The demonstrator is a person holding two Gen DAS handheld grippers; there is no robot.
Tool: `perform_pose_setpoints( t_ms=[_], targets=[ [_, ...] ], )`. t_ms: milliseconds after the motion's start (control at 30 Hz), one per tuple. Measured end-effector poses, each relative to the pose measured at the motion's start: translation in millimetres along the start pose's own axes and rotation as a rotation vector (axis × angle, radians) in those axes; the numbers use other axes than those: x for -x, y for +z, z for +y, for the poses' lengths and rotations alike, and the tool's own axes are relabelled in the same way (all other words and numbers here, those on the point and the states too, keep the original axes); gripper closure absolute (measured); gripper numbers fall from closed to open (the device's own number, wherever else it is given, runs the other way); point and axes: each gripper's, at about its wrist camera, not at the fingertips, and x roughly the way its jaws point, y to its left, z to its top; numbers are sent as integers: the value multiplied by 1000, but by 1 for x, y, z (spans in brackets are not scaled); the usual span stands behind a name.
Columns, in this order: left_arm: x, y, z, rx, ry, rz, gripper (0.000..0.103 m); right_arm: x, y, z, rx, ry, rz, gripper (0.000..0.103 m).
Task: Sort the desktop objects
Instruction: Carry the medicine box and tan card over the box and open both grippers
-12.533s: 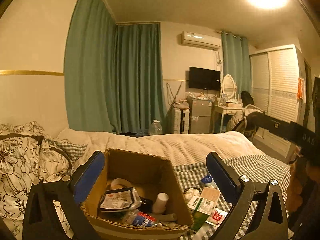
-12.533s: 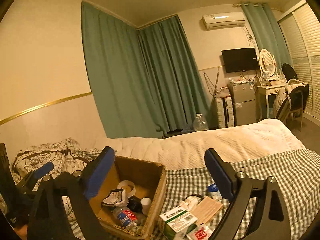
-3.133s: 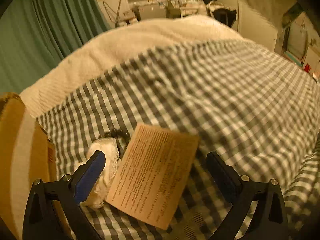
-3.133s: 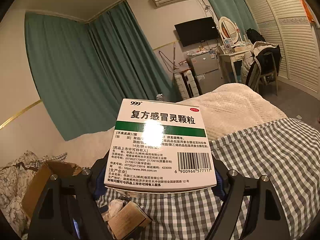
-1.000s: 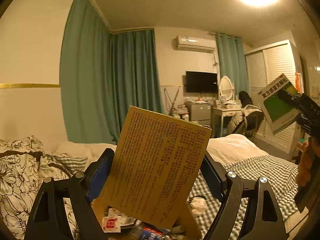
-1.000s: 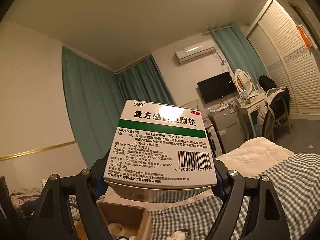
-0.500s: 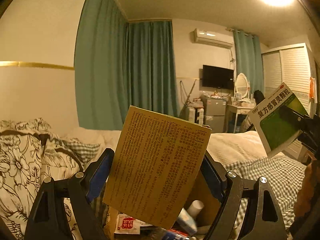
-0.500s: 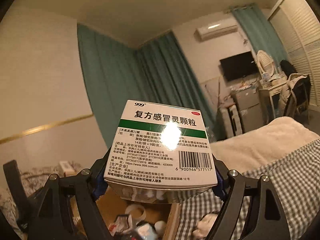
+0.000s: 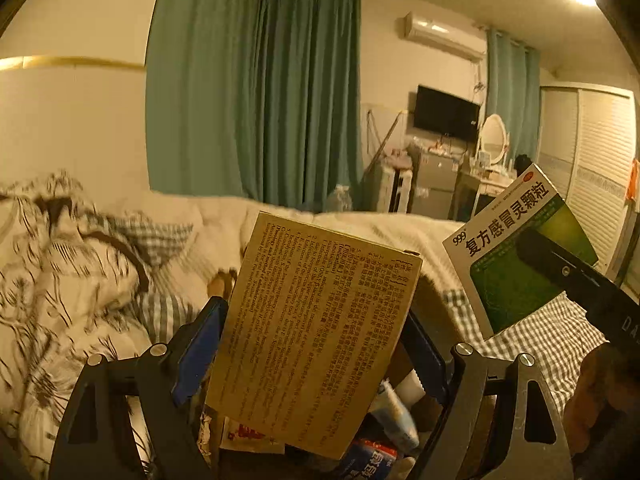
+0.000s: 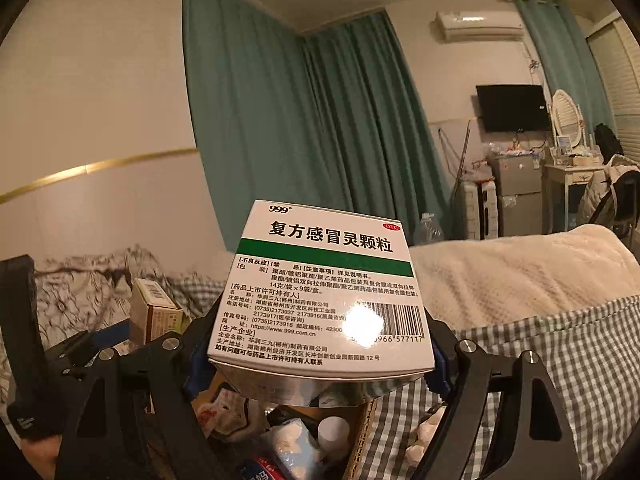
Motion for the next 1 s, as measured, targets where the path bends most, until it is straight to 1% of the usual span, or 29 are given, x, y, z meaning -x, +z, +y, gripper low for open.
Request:
perform_pose_setpoints(
  t_ms=[133, 233, 300, 367, 433, 500, 567, 633, 767, 867, 1000],
  targets=[
    [-11, -7, -1, -8, 9, 44, 17, -19, -9, -1, 18, 14, 60, 22],
    [-8, -7, -5, -28, 14, 41, 16, -34, -14, 2, 35, 36, 123, 20],
    [-7, -7, -6, -23, 18, 51, 15, -41, -17, 7, 72, 30, 167, 20],
    [-5, -6, -4, -13, 34, 49, 14, -42, -18, 11, 93, 26, 171, 19],
    [-2, -4, -2, -5, 39, 44, 9, -40, -15, 12, 104, 23, 159, 5],
    [6, 0, -2, 7, 52, 27, 5, -33, -11, 13, 114, 14, 133, 5],
    [16, 6, -2, 17, 47, 8, 4, -25, -6, 11, 109, 9, 108, 5],
    [25, 11, -4, 18, 44, -13, 0, -12, 3, 6, 85, 10, 75, 5],
    [49, 19, -11, 20, 54, -65, 0, 16, 22, -5, 49, 5, 25, 3],
    [63, 23, -16, 33, 48, -92, 0, 42, 37, -14, 35, -15, -25, 1],
    [79, 26, -24, 46, 38, -129, 0, 77, 57, -29, 14, -51, -96, 0]
  ],
)
